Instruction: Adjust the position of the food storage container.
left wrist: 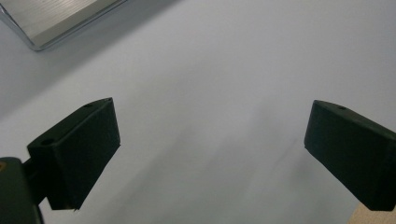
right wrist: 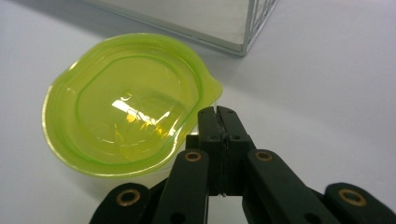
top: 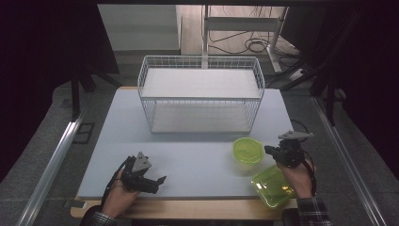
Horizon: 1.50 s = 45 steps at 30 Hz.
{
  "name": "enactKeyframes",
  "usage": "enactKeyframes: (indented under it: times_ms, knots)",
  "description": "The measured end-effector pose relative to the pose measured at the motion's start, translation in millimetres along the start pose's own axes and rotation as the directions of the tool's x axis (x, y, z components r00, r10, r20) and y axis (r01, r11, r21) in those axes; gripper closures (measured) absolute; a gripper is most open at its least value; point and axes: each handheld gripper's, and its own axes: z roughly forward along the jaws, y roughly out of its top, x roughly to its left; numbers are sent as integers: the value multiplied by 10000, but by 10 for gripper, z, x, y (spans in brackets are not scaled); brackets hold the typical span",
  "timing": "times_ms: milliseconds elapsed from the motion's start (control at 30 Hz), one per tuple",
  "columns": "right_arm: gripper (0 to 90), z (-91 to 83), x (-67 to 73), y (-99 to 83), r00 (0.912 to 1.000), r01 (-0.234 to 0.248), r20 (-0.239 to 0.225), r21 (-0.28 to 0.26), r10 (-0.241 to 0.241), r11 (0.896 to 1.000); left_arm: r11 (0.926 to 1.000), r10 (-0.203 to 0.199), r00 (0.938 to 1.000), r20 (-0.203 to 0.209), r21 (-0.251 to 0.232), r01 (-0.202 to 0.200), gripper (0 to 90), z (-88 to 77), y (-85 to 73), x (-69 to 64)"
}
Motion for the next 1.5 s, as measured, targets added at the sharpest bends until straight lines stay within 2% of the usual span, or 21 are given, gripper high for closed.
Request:
enactKeyframes:
  times_ms: [233, 667, 700, 967, 1167, 1500]
  knots:
    - [886, 97, 74, 31, 9998, 190, -31, 138, -190, 9997, 10000, 60, 9999, -86, 37, -60, 31, -4, -3, 0]
    - [885, 282, 314, 111, 9952, 573, -811, 357, -543, 9977, 9999, 0, 9999, -153, 109, 2, 33, -6, -11, 20]
    - [885, 324, 378, 128, 9937, 629, -951, 412, -588, 9972, 9999, -1, 9999, -152, 107, 3, 33, -6, -12, 21]
    - [884, 457, 567, 191, 9849, 920, -1525, 560, -825, 9942, 9999, 7, 9998, -186, 116, -5, 34, -8, -14, 26]
    - [882, 557, 665, 193, 9785, 1152, -1810, 800, -992, 9901, 9999, 17, 9998, -203, 149, -14, 36, -8, -16, 28]
    - [876, 638, 749, 205, 9735, 1247, -2063, 1162, -989, 9854, 9998, 64, 9997, -234, 216, -59, 37, -2, -17, 20]
